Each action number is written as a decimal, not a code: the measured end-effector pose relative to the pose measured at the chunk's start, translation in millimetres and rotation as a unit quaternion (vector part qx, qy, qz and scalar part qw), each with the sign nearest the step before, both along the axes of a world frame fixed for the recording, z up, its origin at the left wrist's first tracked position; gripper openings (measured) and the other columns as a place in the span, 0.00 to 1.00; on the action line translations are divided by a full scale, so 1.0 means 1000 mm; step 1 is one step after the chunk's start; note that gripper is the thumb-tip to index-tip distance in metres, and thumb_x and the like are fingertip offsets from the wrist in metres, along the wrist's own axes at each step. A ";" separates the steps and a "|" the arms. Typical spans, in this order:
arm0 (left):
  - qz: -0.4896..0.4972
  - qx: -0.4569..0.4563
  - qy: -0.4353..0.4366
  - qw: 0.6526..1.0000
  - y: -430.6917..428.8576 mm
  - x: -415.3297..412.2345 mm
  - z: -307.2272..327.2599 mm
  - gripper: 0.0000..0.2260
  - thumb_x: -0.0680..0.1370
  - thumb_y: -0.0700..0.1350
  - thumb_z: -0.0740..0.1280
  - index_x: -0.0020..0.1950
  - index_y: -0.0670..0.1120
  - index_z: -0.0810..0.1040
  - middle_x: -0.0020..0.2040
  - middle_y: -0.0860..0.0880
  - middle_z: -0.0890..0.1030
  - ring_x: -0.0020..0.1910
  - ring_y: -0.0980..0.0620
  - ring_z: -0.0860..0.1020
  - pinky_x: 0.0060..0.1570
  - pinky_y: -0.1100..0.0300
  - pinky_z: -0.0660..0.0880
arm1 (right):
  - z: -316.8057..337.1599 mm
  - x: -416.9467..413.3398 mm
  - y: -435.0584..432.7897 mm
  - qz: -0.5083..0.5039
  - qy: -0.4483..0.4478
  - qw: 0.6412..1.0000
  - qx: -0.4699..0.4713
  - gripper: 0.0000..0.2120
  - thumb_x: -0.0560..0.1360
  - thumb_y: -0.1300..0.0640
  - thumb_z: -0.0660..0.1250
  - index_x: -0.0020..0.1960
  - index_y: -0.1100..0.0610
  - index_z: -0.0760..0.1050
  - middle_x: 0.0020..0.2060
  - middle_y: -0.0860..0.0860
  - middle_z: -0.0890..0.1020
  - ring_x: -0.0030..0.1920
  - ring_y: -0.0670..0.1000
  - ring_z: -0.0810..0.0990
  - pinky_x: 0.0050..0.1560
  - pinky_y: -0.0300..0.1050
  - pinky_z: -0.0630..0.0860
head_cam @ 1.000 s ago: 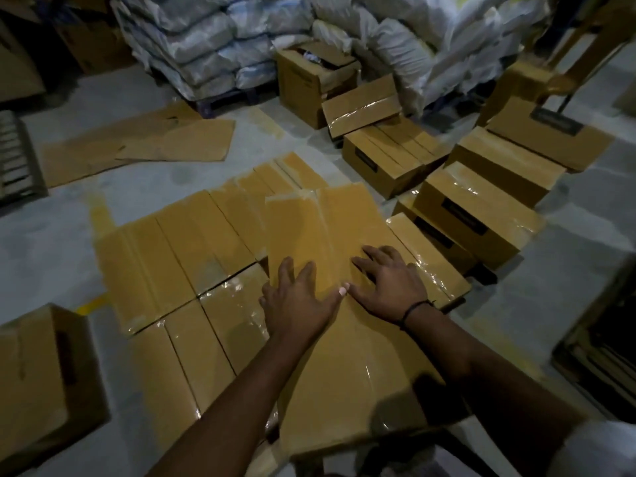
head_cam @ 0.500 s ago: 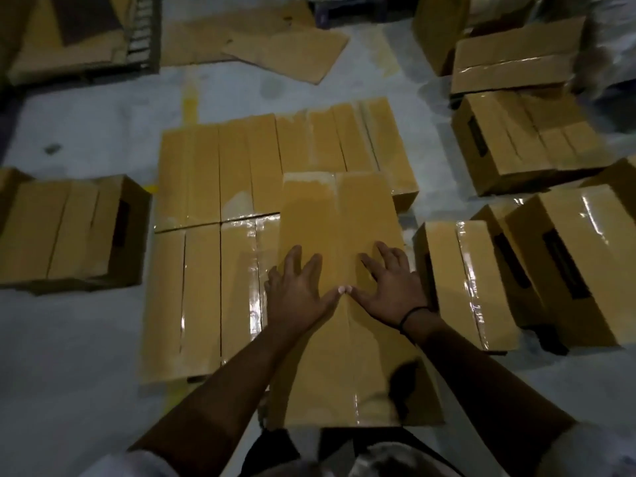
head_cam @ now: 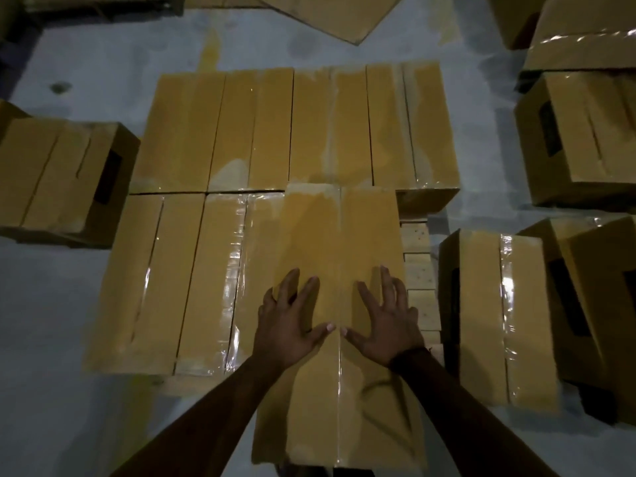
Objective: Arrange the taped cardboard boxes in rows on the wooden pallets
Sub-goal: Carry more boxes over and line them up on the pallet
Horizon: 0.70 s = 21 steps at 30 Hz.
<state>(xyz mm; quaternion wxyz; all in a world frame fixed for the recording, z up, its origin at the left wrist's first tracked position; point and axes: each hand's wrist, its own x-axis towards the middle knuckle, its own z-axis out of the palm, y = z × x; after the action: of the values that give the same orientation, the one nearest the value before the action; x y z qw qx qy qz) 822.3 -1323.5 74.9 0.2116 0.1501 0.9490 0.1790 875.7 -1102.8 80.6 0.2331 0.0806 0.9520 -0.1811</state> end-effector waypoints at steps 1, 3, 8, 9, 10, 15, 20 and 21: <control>0.003 0.006 0.008 1.000 0.000 -0.004 -0.016 0.43 0.71 0.78 0.60 0.82 0.65 0.51 0.84 0.55 0.43 0.78 0.34 0.57 0.71 0.33 0.65 | -0.016 -0.003 0.000 0.000 0.003 1.000 0.002 0.47 0.71 0.22 0.55 0.82 0.41 0.42 0.76 0.49 0.23 0.80 0.60 0.37 0.72 0.70 0.60; 0.004 0.021 0.022 1.000 0.000 -0.011 -0.046 0.42 0.72 0.78 0.62 0.82 0.65 0.54 0.84 0.56 0.45 0.78 0.35 0.58 0.70 0.33 0.66 | -0.048 -0.009 0.002 0.000 0.017 1.000 0.011 0.47 0.70 0.21 0.54 0.82 0.40 0.43 0.77 0.49 0.25 0.80 0.60 0.38 0.71 0.69 0.61; -0.011 0.043 0.038 0.998 0.005 -0.037 -0.108 0.40 0.73 0.76 0.63 0.81 0.64 0.56 0.84 0.58 0.43 0.79 0.38 0.56 0.73 0.36 0.63 | -0.122 -0.031 0.013 -0.010 0.052 0.998 0.019 0.48 0.69 0.20 0.55 0.81 0.39 0.43 0.79 0.48 0.28 0.80 0.61 0.40 0.70 0.71 0.61; -0.011 0.042 0.041 0.998 0.005 -0.041 -0.118 0.40 0.73 0.76 0.63 0.81 0.64 0.56 0.83 0.58 0.42 0.79 0.38 0.56 0.73 0.36 0.62 | -0.132 -0.038 0.012 -0.007 0.049 0.999 0.018 0.49 0.69 0.20 0.55 0.81 0.38 0.42 0.78 0.48 0.27 0.80 0.60 0.39 0.71 0.71 0.60; -0.009 0.044 0.043 0.998 0.004 -0.047 -0.129 0.40 0.73 0.75 0.63 0.81 0.64 0.56 0.83 0.58 0.42 0.79 0.38 0.56 0.73 0.35 0.62 | -0.141 -0.044 0.012 -0.001 0.051 0.998 0.022 0.49 0.69 0.20 0.55 0.81 0.38 0.41 0.78 0.48 0.26 0.79 0.60 0.38 0.71 0.71 0.60; -0.027 0.032 0.056 0.998 -0.010 -0.063 -0.164 0.40 0.74 0.73 0.65 0.82 0.63 0.56 0.84 0.57 0.40 0.80 0.38 0.54 0.74 0.37 0.60 | -0.170 -0.066 0.000 0.019 0.044 0.998 0.035 0.50 0.69 0.21 0.57 0.81 0.39 0.38 0.76 0.49 0.24 0.79 0.61 0.35 0.72 0.71 0.59; -0.077 -0.011 0.020 0.997 -0.025 -0.067 -0.186 0.44 0.74 0.67 0.69 0.83 0.62 0.48 0.82 0.54 0.32 0.81 0.39 0.50 0.77 0.43 0.60 | -0.196 -0.063 -0.004 0.027 0.016 0.999 0.039 0.51 0.70 0.22 0.58 0.80 0.38 0.34 0.76 0.49 0.24 0.78 0.61 0.32 0.72 0.72 0.57; -0.079 -0.030 0.001 0.996 -0.028 -0.066 -0.191 0.45 0.75 0.66 0.69 0.83 0.61 0.46 0.81 0.54 0.30 0.81 0.39 0.48 0.78 0.44 0.58 | -0.203 -0.062 -0.005 0.038 0.005 0.998 0.045 0.51 0.70 0.23 0.58 0.80 0.39 0.34 0.76 0.49 0.23 0.78 0.62 0.31 0.73 0.72 0.58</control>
<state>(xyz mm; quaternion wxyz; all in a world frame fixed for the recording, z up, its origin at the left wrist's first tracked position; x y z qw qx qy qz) 756.3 -1351.5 -116.3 0.2290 0.2183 0.9393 0.1329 813.6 -1108.0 -121.9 0.2316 0.0534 0.9626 -0.1298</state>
